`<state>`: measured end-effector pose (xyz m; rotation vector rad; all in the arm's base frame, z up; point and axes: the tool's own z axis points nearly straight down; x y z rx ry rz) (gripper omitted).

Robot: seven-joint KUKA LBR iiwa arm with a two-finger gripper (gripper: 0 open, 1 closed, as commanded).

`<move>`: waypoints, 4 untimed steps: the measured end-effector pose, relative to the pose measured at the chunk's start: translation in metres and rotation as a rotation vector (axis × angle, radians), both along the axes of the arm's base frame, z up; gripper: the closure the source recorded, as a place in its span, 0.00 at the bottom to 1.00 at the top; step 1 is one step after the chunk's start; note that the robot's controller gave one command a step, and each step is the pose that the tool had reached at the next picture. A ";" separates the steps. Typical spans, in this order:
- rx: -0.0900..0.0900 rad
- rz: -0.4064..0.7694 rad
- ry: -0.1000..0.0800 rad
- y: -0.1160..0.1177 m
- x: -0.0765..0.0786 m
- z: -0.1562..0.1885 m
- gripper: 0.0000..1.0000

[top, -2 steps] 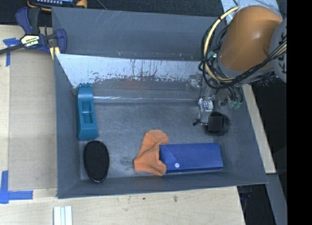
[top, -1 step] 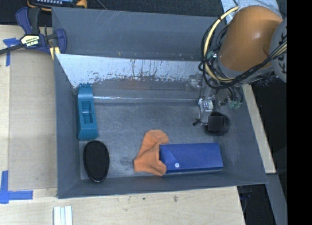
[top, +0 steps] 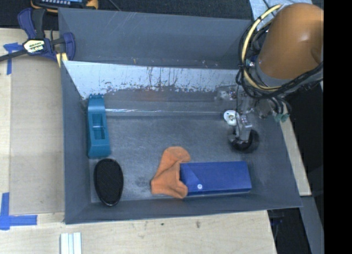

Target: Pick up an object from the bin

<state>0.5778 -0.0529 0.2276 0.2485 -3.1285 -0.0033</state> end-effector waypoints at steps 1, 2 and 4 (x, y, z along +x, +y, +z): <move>-0.005 0.175 -0.014 0.010 -0.001 -0.004 0.00; -0.003 0.152 -0.016 0.019 -0.005 -0.015 0.00; -0.004 0.245 -0.017 0.028 -0.038 -0.007 0.00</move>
Offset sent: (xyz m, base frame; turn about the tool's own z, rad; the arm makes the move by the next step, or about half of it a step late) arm -0.0829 0.0612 -0.0771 -0.0809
